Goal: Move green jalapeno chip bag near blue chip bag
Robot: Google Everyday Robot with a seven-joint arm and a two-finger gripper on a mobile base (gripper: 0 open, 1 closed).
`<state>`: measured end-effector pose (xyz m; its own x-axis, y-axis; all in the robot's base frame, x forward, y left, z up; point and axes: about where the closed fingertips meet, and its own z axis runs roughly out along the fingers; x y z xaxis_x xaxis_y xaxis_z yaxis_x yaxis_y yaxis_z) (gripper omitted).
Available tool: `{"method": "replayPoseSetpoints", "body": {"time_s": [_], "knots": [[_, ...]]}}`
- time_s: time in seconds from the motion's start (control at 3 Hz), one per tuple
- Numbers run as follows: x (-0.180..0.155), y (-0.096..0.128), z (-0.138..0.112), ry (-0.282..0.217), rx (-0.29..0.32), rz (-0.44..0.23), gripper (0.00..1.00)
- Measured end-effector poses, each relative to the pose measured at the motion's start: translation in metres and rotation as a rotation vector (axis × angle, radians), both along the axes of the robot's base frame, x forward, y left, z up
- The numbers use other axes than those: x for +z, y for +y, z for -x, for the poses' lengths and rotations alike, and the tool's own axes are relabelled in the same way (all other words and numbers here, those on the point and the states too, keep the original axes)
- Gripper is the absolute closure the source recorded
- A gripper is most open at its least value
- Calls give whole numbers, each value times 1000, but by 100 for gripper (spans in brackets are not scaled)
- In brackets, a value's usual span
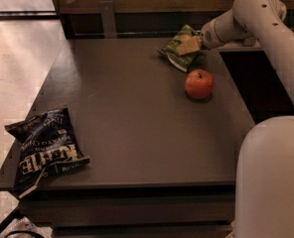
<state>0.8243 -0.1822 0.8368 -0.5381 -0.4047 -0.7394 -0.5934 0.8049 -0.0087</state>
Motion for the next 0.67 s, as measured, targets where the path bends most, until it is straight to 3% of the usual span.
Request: {"method": "replayPoseSetpoints", "body": {"time_s": [0.33, 0.67], "knots": [[0, 1, 0, 1, 1, 0, 88], [0, 1, 0, 1, 1, 0, 100]]}}
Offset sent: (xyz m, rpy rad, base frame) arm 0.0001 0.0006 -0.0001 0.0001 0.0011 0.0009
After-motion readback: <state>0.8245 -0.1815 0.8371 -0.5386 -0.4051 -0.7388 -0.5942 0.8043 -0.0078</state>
